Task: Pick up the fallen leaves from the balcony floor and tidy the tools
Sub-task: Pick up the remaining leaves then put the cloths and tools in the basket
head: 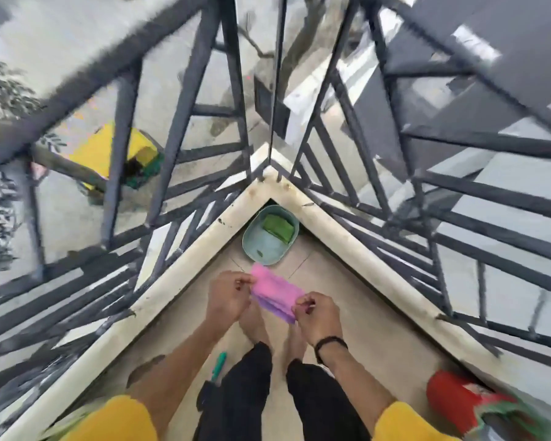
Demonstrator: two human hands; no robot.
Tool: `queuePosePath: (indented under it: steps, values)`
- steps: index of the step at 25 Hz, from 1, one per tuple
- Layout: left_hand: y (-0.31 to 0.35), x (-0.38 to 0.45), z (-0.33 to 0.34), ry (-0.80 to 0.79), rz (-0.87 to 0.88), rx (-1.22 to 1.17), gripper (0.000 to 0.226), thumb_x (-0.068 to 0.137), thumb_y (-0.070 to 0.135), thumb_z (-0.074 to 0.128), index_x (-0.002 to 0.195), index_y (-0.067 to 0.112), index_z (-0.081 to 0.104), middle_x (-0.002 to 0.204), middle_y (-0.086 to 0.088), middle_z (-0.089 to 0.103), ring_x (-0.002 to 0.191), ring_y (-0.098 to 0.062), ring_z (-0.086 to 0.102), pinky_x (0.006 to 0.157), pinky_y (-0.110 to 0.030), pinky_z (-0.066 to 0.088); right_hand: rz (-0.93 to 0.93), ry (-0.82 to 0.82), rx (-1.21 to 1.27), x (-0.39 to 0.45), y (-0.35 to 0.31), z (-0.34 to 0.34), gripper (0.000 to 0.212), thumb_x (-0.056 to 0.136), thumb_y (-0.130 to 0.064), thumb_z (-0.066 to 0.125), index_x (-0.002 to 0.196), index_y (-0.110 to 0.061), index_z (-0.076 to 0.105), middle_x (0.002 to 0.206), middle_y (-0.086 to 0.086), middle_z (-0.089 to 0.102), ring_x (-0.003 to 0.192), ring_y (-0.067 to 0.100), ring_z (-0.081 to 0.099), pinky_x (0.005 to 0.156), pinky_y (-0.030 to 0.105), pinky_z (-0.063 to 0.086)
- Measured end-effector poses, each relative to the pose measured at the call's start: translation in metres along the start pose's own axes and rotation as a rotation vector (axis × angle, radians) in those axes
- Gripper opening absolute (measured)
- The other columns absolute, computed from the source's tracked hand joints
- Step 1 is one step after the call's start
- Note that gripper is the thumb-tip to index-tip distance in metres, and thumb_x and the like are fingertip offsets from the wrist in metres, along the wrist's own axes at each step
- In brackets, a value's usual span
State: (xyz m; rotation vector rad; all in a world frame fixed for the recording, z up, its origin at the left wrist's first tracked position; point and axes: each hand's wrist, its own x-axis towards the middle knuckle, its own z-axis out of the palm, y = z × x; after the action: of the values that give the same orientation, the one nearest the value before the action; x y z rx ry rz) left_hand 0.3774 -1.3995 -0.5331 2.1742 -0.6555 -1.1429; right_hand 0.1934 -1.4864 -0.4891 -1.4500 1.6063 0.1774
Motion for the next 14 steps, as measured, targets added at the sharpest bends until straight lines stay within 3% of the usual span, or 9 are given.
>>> queuePosePath:
  steps: [3, 6, 10, 14]
  values:
    - [-0.05, 0.114, 0.041, -0.005, 0.11, 0.246, 0.027, 0.083, 0.006, 0.058, 0.096, 0.012, 0.081, 0.099, -0.009, 0.077, 0.094, -0.028, 0.071, 0.085, -0.024, 0.048, -0.022, -0.06, -0.179, 0.128, 0.017, 0.066, 0.018, 0.081, -0.014, 0.057, 0.074, -0.01, 0.073, 0.073, 0.01, 0.07, 0.071, 0.026, 0.065, 0.066, 0.033, 0.053]
    - [-0.101, 0.213, 0.088, -0.051, 0.181, 0.359, 0.038, 0.075, 0.006, 0.052, 0.104, -0.004, 0.076, 0.103, -0.025, 0.072, 0.1, -0.042, 0.067, 0.089, -0.029, 0.042, -0.133, -0.148, -0.41, 0.245, 0.044, 0.132, 0.037, 0.088, -0.027, 0.042, 0.093, -0.003, 0.07, 0.094, 0.024, 0.068, 0.088, 0.038, 0.065, 0.071, 0.038, 0.048]
    - [-0.148, 0.308, 0.136, -0.115, 0.048, 0.565, 0.035, 0.09, 0.012, 0.053, 0.12, 0.007, 0.07, 0.122, -0.023, 0.064, 0.117, -0.039, 0.059, 0.1, -0.042, 0.045, -0.203, -0.238, -0.525, 0.344, 0.061, 0.196, 0.036, 0.091, -0.022, 0.05, 0.12, -0.002, 0.06, 0.119, 0.026, 0.061, 0.104, 0.039, 0.064, 0.082, 0.04, 0.051]
    - [-0.187, 0.355, 0.163, -0.35, 0.014, 0.775, 0.037, 0.088, 0.019, 0.054, 0.123, 0.006, 0.061, 0.129, -0.024, 0.056, 0.125, -0.041, 0.053, 0.102, -0.047, 0.046, -0.143, -0.36, -0.638, 0.397, 0.079, 0.232, 0.046, 0.09, -0.03, 0.051, 0.129, -0.006, 0.055, 0.137, 0.024, 0.049, 0.116, 0.04, 0.061, 0.097, 0.042, 0.052]
